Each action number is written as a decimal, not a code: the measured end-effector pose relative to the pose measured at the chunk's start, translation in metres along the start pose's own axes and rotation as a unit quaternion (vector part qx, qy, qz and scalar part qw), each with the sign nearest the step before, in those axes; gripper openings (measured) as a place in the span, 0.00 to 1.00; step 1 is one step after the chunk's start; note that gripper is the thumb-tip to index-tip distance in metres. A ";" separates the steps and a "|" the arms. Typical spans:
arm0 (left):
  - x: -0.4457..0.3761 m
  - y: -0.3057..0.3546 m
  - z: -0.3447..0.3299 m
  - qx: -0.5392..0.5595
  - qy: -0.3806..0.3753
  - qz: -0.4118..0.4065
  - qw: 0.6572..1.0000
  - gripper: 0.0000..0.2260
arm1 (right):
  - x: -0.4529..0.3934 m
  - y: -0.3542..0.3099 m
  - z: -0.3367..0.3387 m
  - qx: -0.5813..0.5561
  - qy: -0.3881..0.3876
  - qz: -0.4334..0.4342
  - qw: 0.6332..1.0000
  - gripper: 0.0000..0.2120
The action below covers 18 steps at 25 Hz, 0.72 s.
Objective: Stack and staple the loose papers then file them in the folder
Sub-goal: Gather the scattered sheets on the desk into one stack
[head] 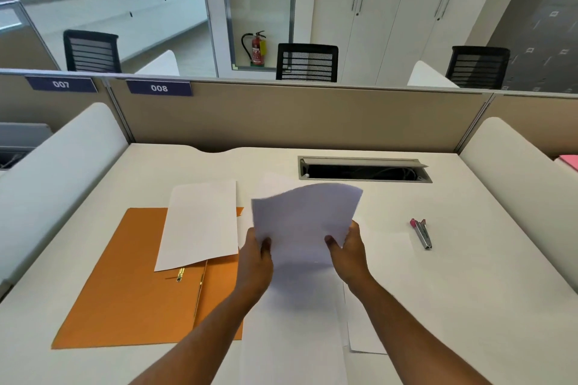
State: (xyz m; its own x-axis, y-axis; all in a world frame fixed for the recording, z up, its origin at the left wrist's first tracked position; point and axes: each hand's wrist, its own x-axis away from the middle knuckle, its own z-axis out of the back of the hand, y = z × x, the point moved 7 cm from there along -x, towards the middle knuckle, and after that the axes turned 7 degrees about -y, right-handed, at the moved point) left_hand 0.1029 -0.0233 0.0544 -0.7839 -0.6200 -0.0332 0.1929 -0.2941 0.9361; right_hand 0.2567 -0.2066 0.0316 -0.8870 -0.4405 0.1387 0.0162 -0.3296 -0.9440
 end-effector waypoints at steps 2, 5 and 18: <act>-0.004 -0.008 0.012 0.006 0.049 0.030 0.998 0.07 | -0.003 0.020 0.007 0.106 0.001 -0.031 0.994 0.29; -0.004 -0.029 0.031 -0.027 0.090 0.065 0.993 0.09 | 0.003 0.063 0.023 0.346 -0.023 -0.104 0.932 0.34; 0.029 -0.116 0.007 -0.066 -0.044 0.232 0.970 0.14 | 0.021 0.106 0.029 0.466 -0.034 -0.126 0.875 0.36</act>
State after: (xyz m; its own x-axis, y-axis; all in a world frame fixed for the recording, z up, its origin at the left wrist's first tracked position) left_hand 0.0534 -0.0024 -0.0524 -0.6419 -0.6443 0.4156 0.6050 -0.0927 0.7908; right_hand 0.2529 -0.2750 -0.0570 -0.8872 -0.2940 0.3555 0.2215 -0.9475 -0.2307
